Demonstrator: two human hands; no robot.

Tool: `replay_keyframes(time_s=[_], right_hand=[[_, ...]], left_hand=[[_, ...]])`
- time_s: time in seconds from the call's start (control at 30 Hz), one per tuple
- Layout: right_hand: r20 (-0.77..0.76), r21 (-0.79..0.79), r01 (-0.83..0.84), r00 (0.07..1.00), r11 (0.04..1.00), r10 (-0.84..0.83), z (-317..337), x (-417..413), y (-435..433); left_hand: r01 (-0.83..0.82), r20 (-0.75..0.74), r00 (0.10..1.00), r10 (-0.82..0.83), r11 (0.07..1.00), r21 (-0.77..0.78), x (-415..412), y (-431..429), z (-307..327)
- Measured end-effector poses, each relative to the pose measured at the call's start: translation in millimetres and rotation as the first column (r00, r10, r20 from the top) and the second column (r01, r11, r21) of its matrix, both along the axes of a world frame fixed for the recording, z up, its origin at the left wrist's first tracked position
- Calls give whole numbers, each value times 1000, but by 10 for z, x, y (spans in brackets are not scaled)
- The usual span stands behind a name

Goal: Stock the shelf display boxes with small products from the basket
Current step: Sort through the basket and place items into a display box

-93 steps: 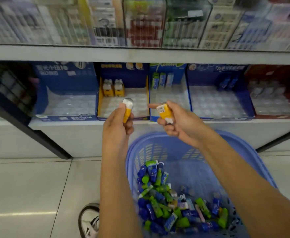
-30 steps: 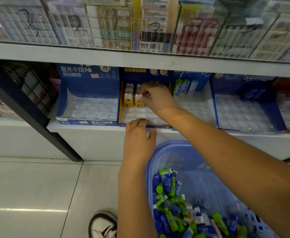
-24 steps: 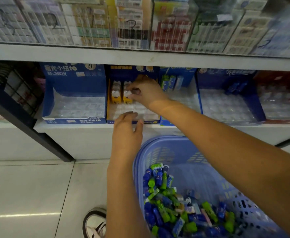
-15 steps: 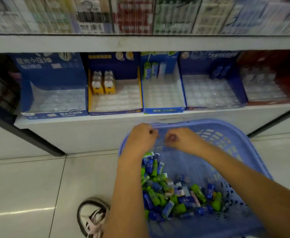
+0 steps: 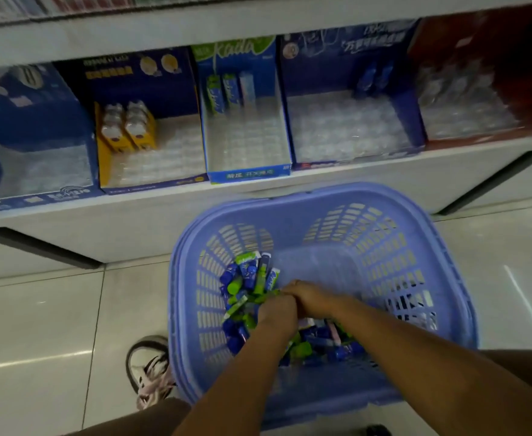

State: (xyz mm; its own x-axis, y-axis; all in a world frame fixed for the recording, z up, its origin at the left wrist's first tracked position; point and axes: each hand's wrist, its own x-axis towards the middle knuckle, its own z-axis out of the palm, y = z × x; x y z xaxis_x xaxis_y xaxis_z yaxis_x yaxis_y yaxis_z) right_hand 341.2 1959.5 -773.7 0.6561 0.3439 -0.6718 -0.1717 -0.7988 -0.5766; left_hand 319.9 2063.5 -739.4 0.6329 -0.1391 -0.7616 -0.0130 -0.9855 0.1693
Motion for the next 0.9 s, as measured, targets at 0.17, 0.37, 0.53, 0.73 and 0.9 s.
replay_keyframes(time_s=[0.17, 0.37, 0.53, 0.73, 0.9], right_hand=[[48, -83, -16, 999, 996, 20, 11, 191, -227], [-191, 134, 393, 911, 910, -365, 339, 404, -561], [-464, 342, 653, 743, 676, -483, 747, 444, -602], [-229, 633, 432, 897, 642, -378, 1585, 595, -270], [142, 721, 176, 909, 671, -391, 2200, 773, 250]], left_hand=[[135, 95, 986, -140, 989, 58, -36, -10, -38], [275, 84, 955, -284, 956, 102, -34, -20, -25], [18, 43, 999, -14, 996, -88, 105, 165, 165], [-563, -245, 804, 542, 562, -606, 552, 667, 845], [-546, -338, 624, 705, 84, -834, 724, 1186, 1563]])
